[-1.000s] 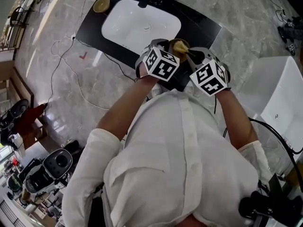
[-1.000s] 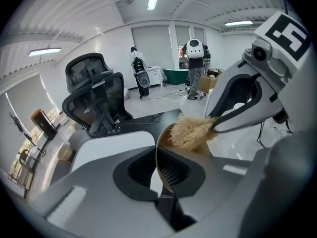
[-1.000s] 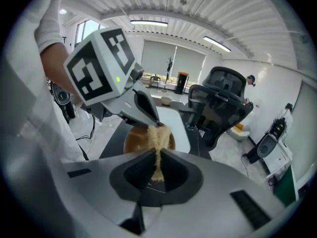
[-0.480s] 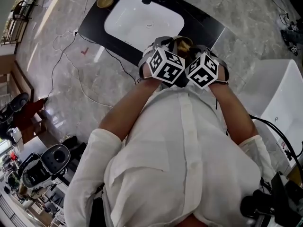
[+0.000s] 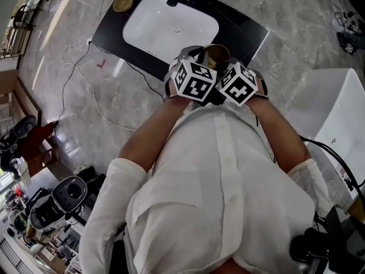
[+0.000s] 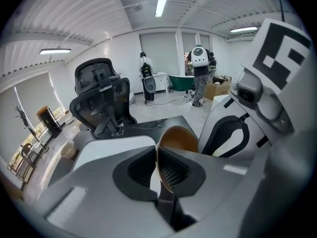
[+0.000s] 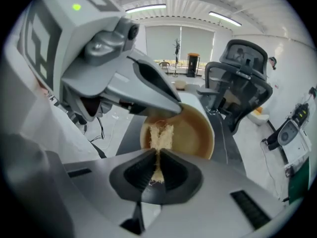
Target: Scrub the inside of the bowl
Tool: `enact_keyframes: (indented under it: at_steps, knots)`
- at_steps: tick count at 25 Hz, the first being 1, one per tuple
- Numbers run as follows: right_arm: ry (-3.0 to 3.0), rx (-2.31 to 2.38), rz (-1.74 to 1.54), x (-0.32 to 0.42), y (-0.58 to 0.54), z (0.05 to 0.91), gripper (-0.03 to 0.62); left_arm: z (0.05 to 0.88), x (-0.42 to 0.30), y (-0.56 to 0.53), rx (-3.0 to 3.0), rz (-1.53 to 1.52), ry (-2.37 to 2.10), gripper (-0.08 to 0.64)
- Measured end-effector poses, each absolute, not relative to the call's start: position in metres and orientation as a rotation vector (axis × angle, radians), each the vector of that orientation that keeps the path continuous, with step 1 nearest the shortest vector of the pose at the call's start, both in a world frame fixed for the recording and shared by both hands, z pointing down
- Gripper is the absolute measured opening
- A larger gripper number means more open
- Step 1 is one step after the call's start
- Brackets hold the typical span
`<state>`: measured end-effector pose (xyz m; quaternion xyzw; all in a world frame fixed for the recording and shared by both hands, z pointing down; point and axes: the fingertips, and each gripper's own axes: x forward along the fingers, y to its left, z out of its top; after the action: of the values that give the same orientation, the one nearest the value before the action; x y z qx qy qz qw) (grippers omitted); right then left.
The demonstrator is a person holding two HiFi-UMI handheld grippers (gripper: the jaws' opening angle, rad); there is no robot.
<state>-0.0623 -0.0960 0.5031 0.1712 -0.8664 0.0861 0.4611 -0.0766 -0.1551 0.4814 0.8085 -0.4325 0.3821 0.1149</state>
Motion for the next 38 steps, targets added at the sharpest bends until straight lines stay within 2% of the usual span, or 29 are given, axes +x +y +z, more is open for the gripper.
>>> enact_keyframes:
  at_steps: [13,28,38]
  knots:
    - [-2.073,0.606,0.236,-0.042,-0.126,0.493,0.025,0.492,-0.079,-0.141,2.403,1.169,-1.261,0.015]
    - [-2.185,0.441,0.612,-0.067,-0.09,0.509,0.025,0.487,-0.081,-0.143,2.433,1.149,-1.274,0.018]
    - [-2.185,0.684,0.639,-0.043,-0.123,0.496,0.025,0.492,-0.085,-0.139,2.433,1.206,-1.269,0.015]
